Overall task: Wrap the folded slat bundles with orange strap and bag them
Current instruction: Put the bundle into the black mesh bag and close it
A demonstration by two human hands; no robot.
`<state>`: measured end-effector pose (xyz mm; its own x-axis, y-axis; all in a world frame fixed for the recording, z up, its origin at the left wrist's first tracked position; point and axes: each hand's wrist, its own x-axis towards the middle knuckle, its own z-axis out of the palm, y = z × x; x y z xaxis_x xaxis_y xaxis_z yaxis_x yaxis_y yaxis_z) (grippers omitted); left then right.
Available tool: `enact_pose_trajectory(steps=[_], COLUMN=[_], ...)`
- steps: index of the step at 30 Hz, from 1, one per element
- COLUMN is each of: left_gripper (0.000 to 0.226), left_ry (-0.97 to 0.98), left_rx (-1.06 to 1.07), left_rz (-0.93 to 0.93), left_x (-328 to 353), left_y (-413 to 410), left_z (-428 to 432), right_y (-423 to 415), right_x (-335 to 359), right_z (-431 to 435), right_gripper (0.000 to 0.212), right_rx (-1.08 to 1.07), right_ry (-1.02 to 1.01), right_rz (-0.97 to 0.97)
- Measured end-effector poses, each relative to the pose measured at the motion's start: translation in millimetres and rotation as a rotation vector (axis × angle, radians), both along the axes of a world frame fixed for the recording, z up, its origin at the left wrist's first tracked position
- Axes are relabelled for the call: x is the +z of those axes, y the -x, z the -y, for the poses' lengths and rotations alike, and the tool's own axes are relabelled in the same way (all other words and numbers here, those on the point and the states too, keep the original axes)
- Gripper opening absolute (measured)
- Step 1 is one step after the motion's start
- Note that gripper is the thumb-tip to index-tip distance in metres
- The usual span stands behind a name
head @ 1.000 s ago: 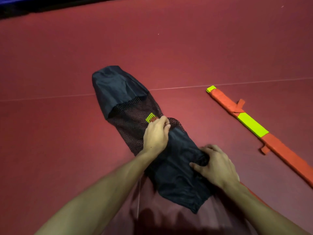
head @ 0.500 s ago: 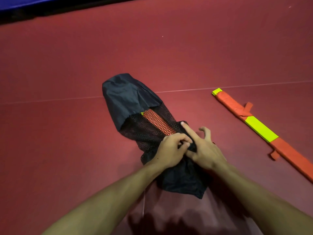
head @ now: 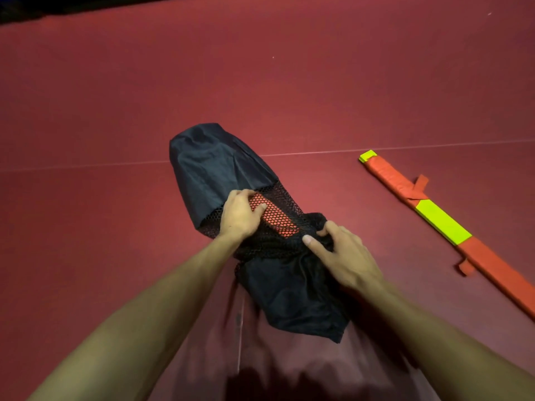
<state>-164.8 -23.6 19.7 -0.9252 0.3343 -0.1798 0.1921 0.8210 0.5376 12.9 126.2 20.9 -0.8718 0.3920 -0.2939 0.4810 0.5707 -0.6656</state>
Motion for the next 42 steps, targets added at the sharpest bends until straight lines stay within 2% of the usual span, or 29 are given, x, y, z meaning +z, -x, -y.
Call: enact_pose_trajectory(steps=[4, 8, 13, 20, 26, 30, 33, 34, 36, 38, 40, 42], left_gripper=[0.033, 0.030, 0.019, 0.019, 0.016, 0.017, 0.011, 0.008, 0.019, 0.018, 0.014, 0.016], left_ry=[-0.085, -0.137, -0.089, -0.107, -0.180, -0.196, -0.163, -0.136, -0.093, -0.208, -0.369, -0.418], left_rx=[0.073, 0.145, 0.118, 0.092, 0.069, 0.052, 0.000, -0.022, -0.092, -0.244, -0.457, -0.529], left_rz=[-0.074, -0.072, -0.034, -0.062, 0.038, 0.071, 0.058, -0.035, -0.308, -0.450, -0.346, -0.147], left_x=[-3.3, -3.2, -7.1, 1.8, 0.6, 5.2, 0.4, -2.6, -7.8, -7.6, -7.0, -9.1], left_y=[-1.6, 4.6, 4.2, -11.5, -23.5, -18.8, -16.4, -17.0, -21.1, -32.7, -50.1, -61.2], left_z=[-2.4, -2.1, 1.6, -7.4, -12.0, -12.7, -6.5, -3.2, 1.4, -1.9, -9.3, -14.9], right_y=[1.3, 1.4, 6.0, 10.5, 39.5, 64.1, 71.8, 73.5, 77.8, 81.4, 80.6, 73.9], right_x=[-2.1, -1.0, -1.9, -3.3, -3.9, -12.1, -19.9, -21.1, -22.3, -19.8, -10.2, 2.8], right_z=[0.1, 3.2, 7.5, 10.0, 12.9, 16.4, 15.9, 15.2, 13.0, 7.3, -1.4, -14.0], right_gripper=[0.043, 0.045, 0.045, 0.041, 0.038, 0.039, 0.040, 0.040, 0.040, 0.041, 0.047, 0.057], right_rx=[-0.053, -0.083, -0.104, -0.119, -0.164, -0.122, -0.085, -0.082, -0.056, -0.013, 0.040, 0.086], right_ry=[-0.062, -0.099, -0.092, -0.067, 0.011, 0.040, 0.023, 0.027, 0.029, 0.024, 0.029, 0.012], right_rz=[0.021, 0.033, 0.039, -0.014, -0.132, -0.166, -0.162, -0.156, -0.151, -0.154, -0.153, -0.126])
